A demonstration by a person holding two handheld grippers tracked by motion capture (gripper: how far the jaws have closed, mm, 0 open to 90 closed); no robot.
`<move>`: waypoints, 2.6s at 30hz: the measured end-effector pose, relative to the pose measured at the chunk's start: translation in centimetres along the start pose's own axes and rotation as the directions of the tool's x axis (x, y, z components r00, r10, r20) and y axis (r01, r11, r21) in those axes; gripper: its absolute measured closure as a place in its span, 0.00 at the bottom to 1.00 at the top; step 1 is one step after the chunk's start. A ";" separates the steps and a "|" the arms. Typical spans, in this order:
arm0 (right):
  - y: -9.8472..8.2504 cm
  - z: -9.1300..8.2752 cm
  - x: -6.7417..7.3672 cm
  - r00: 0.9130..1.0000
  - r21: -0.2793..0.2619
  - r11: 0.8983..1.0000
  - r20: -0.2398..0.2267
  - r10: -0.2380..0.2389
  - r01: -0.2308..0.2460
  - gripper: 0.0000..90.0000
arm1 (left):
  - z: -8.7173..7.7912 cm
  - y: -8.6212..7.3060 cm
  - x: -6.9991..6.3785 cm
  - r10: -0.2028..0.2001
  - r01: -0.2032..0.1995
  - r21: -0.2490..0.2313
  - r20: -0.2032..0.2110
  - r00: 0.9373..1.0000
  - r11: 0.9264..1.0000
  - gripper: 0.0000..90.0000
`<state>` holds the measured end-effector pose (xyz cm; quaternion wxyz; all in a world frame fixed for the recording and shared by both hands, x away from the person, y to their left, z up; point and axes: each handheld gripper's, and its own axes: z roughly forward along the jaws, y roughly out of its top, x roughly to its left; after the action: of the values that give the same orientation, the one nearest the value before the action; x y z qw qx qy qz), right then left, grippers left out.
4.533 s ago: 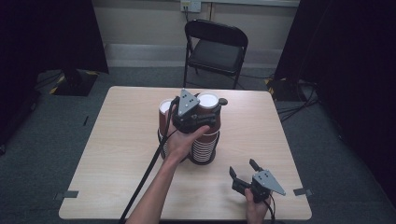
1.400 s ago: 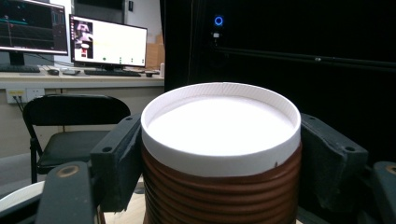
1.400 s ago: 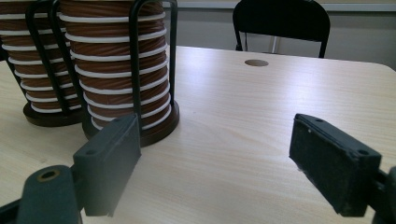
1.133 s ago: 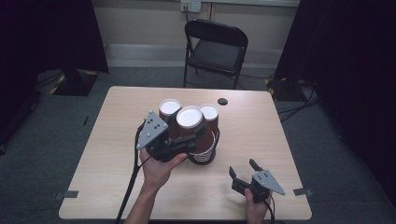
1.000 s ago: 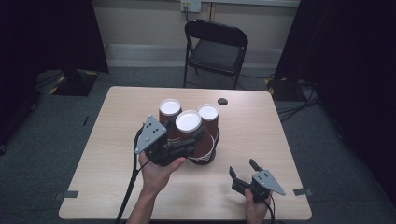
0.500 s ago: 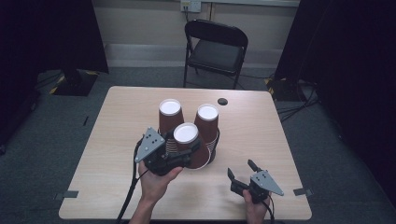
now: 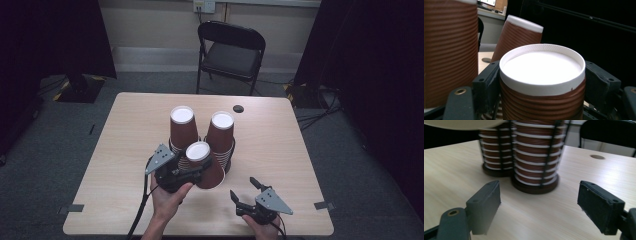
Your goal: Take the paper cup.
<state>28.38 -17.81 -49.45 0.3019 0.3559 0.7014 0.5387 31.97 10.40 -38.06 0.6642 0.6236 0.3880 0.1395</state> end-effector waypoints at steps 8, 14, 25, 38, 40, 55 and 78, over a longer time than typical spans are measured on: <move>0.3 0.7 2.2 0.997 0.020 1.000 -0.080 -0.006 0.008 0.26 | -0.7 -1.5 0.9 -0.065 0.065 0.012 0.004 0.998 0.998 0.26; 0.2 0.4 2.6 0.995 -0.009 1.000 -0.095 0.014 -0.015 0.23 | -1.1 -2.5 1.4 -0.120 0.120 0.009 0.019 0.993 0.993 0.25; 0.7 0.4 3.0 0.976 -0.086 0.996 -0.218 0.016 -0.035 0.36 | -1.5 -4.0 1.7 -0.205 0.204 0.021 0.050 0.977 0.979 0.26; 1.3 0.9 3.3 0.960 -0.202 0.979 -0.277 -0.032 -0.025 0.44 | -1.8 -4.5 2.2 -0.309 0.309 0.016 0.067 0.949 0.951 0.25; 1.4 0.9 3.4 0.960 -0.208 0.978 -0.278 -0.038 -0.022 0.44 | -1.8 -4.5 2.2 -0.326 0.326 0.017 0.069 0.943 0.945 0.25; 2.4 2.9 3.8 0.957 -0.265 0.963 -0.268 -0.112 0.039 0.60 | -1.5 -4.4 1.1 -0.343 0.342 0.030 0.105 0.934 0.939 0.25; 2.5 2.0 2.9 0.975 -0.304 0.952 -0.199 -0.103 0.039 0.94 | -1.3 -3.9 1.4 -0.209 0.206 0.043 0.087 0.974 0.978 0.19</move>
<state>28.76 -13.90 -47.64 0.2948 0.2211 0.6525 0.6622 30.80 11.58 -42.12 0.6815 0.5963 0.4229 0.0343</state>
